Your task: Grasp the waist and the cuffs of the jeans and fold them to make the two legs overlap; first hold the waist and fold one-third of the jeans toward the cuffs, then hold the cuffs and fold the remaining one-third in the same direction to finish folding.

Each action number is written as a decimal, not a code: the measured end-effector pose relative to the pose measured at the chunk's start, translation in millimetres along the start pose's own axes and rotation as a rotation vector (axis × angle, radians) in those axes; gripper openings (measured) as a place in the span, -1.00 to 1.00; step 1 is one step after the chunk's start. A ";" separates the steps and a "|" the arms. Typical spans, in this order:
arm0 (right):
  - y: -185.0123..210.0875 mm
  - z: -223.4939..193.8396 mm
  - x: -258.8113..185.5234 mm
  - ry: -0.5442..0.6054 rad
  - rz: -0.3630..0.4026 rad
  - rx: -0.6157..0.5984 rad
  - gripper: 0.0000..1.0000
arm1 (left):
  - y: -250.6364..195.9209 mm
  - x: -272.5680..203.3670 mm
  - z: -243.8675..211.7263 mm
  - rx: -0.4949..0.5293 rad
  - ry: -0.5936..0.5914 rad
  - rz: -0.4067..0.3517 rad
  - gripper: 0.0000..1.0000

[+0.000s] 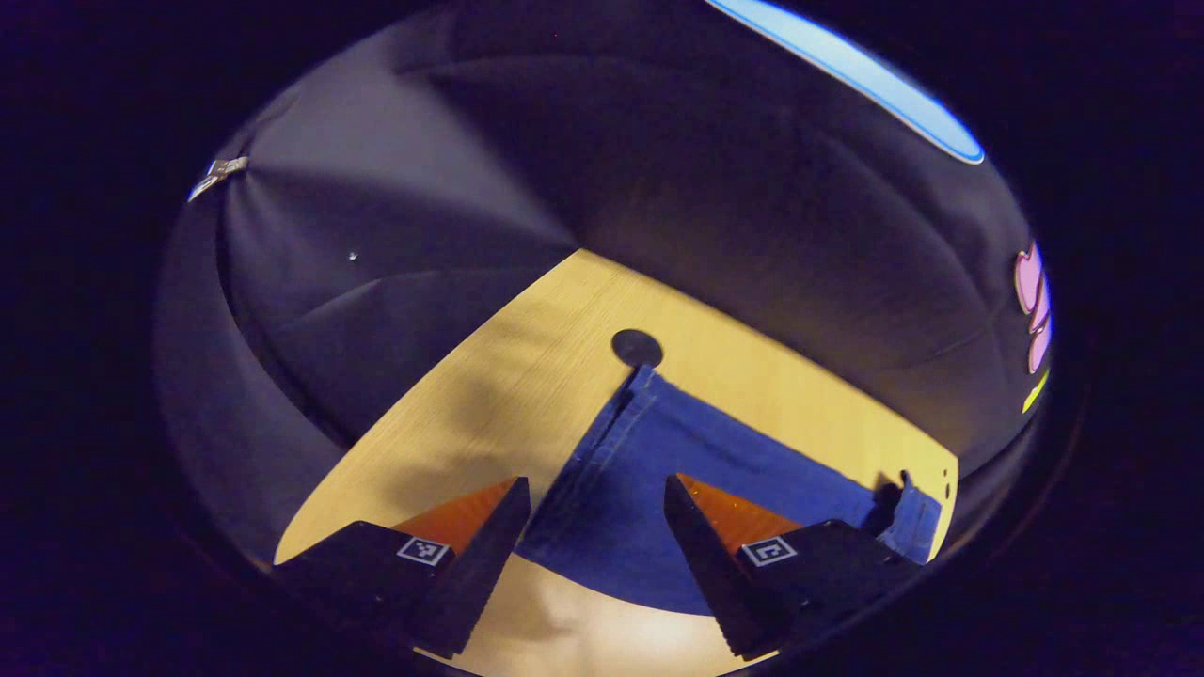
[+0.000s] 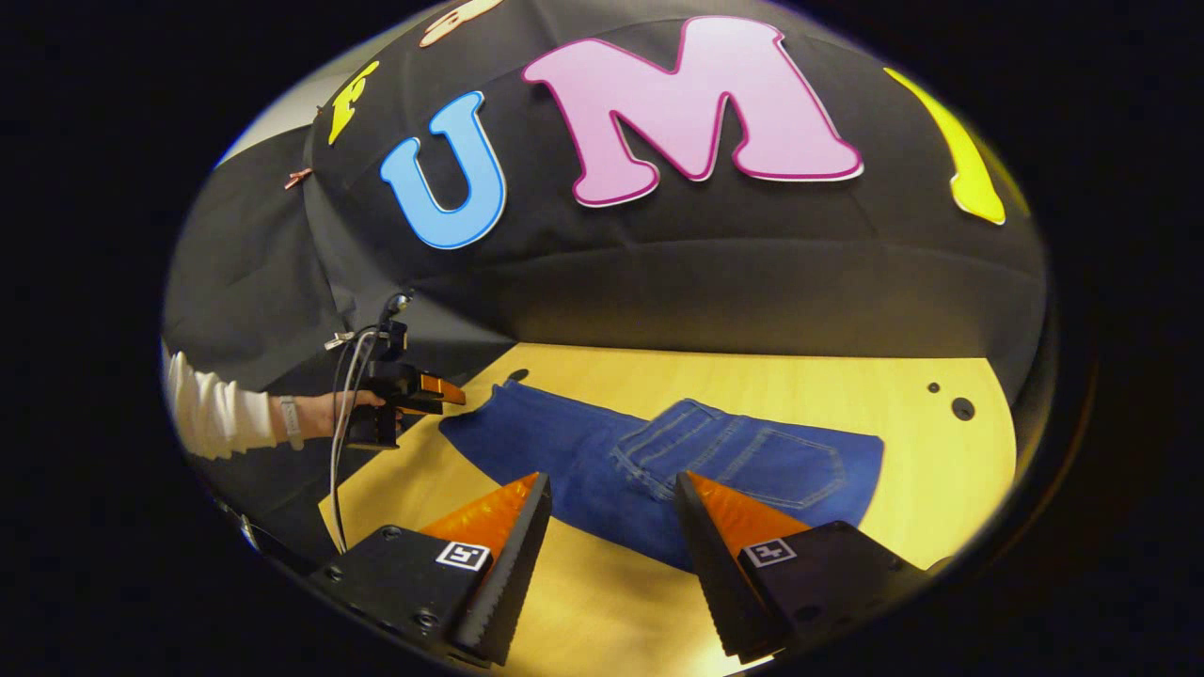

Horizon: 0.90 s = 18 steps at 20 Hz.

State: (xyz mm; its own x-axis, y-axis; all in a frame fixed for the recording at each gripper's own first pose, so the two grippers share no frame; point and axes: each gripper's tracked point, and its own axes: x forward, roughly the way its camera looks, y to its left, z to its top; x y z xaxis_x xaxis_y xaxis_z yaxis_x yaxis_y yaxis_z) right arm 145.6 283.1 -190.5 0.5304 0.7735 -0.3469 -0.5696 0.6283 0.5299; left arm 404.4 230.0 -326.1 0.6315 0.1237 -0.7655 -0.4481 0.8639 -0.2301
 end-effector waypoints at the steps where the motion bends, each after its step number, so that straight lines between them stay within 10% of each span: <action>1: -10.4 -6.9 -7.6 0.011 -0.023 -0.008 0.64 | 6.5 11.8 -8.4 0.025 0.030 0.026 0.93; 7: -33.2 -45.6 -14.6 0.090 -0.081 -0.010 0.64 | -19.2 32.4 -26.5 0.263 0.123 -0.011 0.94; 8: -31.2 -47.3 -12.6 0.094 -0.077 -0.010 0.63 | -28.9 32.8 -25.5 0.285 0.131 -0.020 0.82; 11: -20.1 -40.9 -10.3 0.080 -0.054 0.016 0.63 | -44.6 35.3 -24.8 0.339 0.135 -0.017 -0.60; 18: -27.6 -33.6 -20.4 0.071 -0.065 -0.008 0.63 | -92.5 -7.6 4.2 0.395 0.068 -0.174 -0.88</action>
State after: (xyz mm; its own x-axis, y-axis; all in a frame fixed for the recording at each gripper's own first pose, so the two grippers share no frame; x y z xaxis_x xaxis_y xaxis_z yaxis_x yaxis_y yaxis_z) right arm 129.4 252.7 -224.0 0.5210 0.7347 -0.4344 -0.5404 0.6779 0.4984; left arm 443.7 151.3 -296.5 0.6269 -0.0615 -0.7767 -0.0534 0.9911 -0.1216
